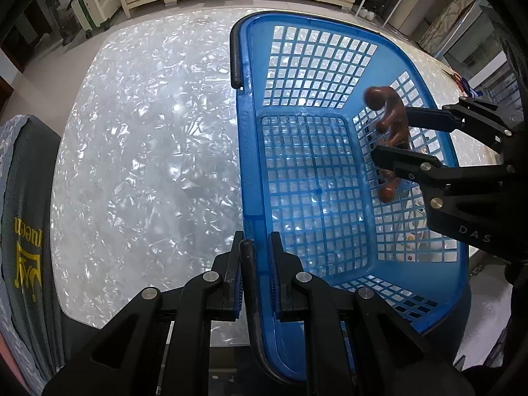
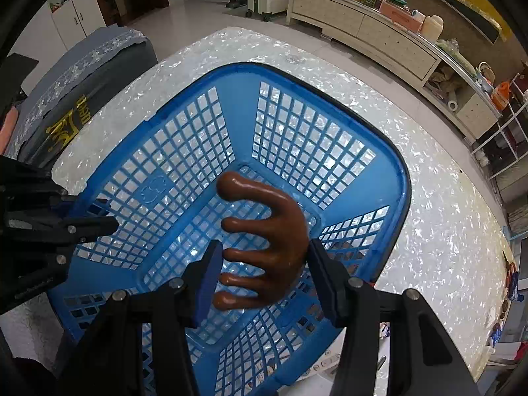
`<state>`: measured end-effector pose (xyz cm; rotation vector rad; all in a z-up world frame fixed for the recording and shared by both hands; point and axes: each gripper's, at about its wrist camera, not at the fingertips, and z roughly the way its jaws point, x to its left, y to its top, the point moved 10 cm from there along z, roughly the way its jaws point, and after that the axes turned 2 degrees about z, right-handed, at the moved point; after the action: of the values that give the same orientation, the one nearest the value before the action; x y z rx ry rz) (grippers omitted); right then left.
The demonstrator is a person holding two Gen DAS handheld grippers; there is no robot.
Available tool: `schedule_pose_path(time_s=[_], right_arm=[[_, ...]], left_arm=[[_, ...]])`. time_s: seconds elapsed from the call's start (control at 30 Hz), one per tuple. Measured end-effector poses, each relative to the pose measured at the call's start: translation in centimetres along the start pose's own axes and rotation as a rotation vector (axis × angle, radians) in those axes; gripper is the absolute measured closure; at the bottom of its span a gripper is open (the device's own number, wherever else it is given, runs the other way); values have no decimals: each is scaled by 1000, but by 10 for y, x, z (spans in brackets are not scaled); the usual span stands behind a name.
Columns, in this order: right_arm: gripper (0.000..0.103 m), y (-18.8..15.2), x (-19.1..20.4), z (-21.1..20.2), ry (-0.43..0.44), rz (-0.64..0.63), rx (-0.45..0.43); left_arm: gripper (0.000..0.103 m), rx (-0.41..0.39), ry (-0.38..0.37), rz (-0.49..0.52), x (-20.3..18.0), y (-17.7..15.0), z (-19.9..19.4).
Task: Organize rigid objects
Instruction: 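Lift the brown massager with the right tool and drop it into the basket, then move the right tool to the white USB dongle and grasp it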
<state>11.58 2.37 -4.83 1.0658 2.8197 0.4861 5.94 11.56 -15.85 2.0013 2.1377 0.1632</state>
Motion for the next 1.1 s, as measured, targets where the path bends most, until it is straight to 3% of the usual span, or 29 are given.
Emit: schedule_pose_path(time_s=[0.17,0.23,0.33,0.4,0.67,0.77,0.93,1.1], right_arm=[[49,1,0,0,-8,5,1],[25,3,0,-3,-5,10,-8],[6,7,2,-12,6,5,-33],[1,10,-1,-22,13,7,-47],[0,3,-38,-63,-1,85,-85],[0,-11,-70,-77,-52,134,-86],[0,-42,-122,-83,-112,223,-59],[0,-82,-172,-60,-177,316,28]], left_arm=[[88,1,0,-1,0,-1,-1],[88,3,-3,-2,0,-2,-1],[88,6,-4,-1,0,-3,-2],[88,5,-2,-2,0,-3,-2],[89,3,15,-7,2,-3,-4],[89,2,20,-7,2,-3,-6],[89,1,22,-9,3,-3,-7],[89,-6,23,0,1,-2,-10]])
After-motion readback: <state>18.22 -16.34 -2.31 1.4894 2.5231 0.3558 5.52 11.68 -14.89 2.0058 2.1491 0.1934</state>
